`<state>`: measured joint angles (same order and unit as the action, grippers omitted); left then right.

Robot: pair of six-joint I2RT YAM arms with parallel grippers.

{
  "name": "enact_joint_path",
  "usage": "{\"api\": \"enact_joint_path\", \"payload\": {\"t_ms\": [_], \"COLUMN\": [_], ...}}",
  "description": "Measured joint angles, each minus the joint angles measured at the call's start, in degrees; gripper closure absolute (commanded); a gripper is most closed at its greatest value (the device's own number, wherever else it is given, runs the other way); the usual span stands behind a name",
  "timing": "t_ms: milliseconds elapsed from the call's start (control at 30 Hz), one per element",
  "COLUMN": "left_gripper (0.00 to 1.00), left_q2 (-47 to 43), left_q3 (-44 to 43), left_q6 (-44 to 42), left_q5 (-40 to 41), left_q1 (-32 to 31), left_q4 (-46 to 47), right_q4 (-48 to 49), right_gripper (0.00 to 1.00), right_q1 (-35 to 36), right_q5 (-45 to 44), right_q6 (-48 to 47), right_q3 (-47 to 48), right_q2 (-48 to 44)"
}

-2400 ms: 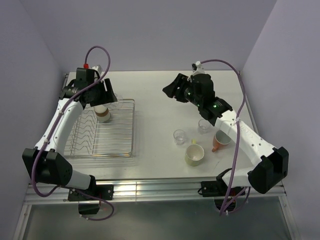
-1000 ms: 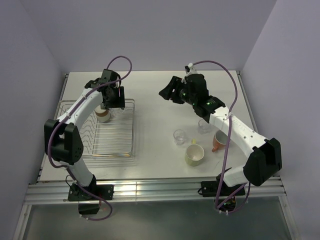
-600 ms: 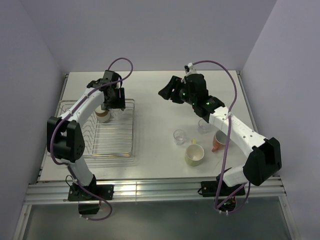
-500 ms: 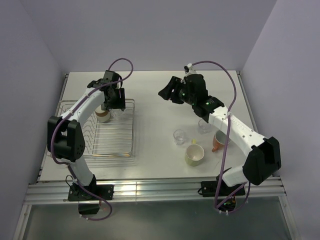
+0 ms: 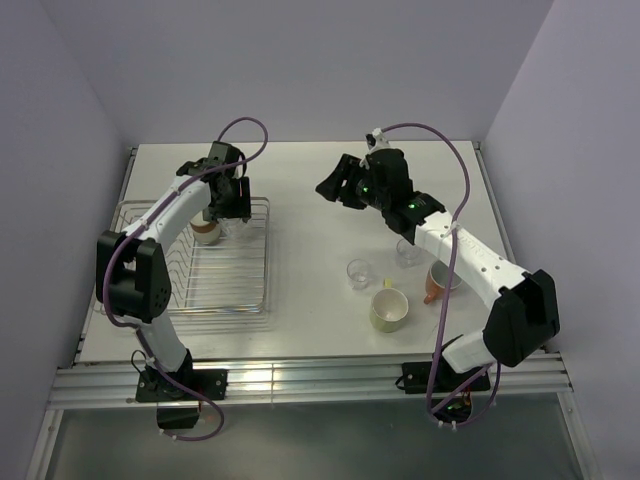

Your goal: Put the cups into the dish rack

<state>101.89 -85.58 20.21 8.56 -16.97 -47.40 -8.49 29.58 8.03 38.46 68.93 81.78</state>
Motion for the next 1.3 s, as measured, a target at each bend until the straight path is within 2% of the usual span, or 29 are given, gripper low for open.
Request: {"api": "enact_joint_path", "payload": {"t_ms": [367, 1033, 1300], "left_gripper": [0.83, 0.92, 0.93], "left_q2": [0.1, 0.0, -0.3], "left_q3": [0.0, 0.6, 1.0], "left_q6": [0.0, 0.0, -0.1], "left_q5": [0.3, 0.8, 1.0], "left_q1": [-0.1, -0.7, -0.8], "left_q4": [0.0, 0.2, 0.4], "right_q4": [-0.1, -0.1, -0.1], "right_gripper": [0.37, 0.37, 0.37], "right_q1": [0.0, 0.0, 0.0], "right_q5": [0.0, 0.0, 0.0], "right_q6": [-0.1, -0.4, -0.4], "right_q3": [0.0, 0.0, 0.0], "right_q2": [0.5, 0.5, 0.9]}}
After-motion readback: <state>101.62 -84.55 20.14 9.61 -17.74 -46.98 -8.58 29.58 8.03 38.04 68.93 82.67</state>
